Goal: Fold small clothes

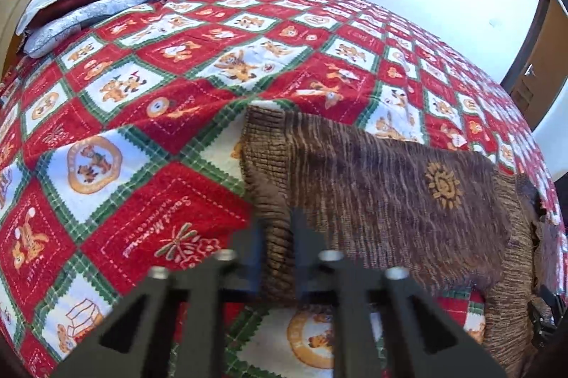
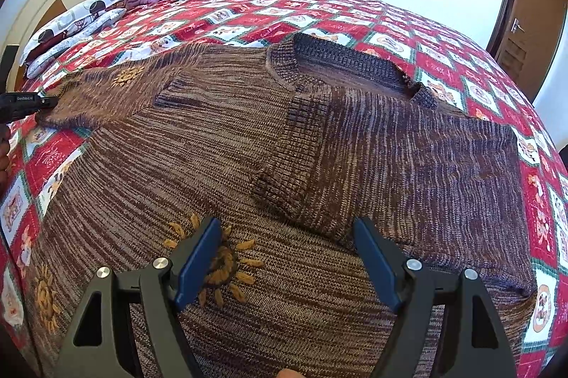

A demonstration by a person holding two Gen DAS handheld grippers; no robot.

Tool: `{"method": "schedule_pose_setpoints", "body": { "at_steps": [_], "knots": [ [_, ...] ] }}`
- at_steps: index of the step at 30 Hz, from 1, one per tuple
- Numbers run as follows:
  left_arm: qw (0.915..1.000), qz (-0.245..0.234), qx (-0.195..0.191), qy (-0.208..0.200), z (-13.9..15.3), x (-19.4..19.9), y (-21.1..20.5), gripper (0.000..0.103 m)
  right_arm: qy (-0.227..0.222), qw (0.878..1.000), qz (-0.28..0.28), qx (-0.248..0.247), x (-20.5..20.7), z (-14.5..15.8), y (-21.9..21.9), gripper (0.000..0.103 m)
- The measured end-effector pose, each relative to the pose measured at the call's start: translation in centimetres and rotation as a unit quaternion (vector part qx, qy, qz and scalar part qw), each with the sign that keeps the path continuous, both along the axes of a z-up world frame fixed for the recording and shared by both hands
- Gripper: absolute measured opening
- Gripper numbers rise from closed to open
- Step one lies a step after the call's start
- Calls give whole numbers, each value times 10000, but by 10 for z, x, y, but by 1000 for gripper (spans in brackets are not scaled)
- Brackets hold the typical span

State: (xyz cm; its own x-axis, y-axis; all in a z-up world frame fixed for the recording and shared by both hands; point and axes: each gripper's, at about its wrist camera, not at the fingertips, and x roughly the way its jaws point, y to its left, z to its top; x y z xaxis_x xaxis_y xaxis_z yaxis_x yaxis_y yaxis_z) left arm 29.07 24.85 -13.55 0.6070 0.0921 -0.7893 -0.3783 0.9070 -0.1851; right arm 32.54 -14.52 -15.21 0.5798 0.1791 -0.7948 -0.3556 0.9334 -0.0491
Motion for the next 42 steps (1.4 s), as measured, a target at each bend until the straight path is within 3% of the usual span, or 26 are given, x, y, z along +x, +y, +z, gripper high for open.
{"method": "schedule_pose_setpoints", "body": {
  "at_steps": [6,11,22,34,42],
  "knots": [
    [9983,-130,-119,-559,26,-8,-4,9,10,10000,-22,65,1,1,-1,78],
    [9948,-471,-144,-886,56,-10,-23,9,113,9990,-98,427,1,11,-11,78],
    [9833,-1064,-495,-1392,105,-3,-76,9,-338,9961,-350,742,-12,49,-39,78],
    [9681,-1669,-656,-1750,146,11,-150,9,-353,9926,-615,991,-26,50,-74,79],
    [9591,-2121,-787,-1702,150,22,-210,9,-325,9901,-748,1142,-34,48,-94,79]
  ]
}}
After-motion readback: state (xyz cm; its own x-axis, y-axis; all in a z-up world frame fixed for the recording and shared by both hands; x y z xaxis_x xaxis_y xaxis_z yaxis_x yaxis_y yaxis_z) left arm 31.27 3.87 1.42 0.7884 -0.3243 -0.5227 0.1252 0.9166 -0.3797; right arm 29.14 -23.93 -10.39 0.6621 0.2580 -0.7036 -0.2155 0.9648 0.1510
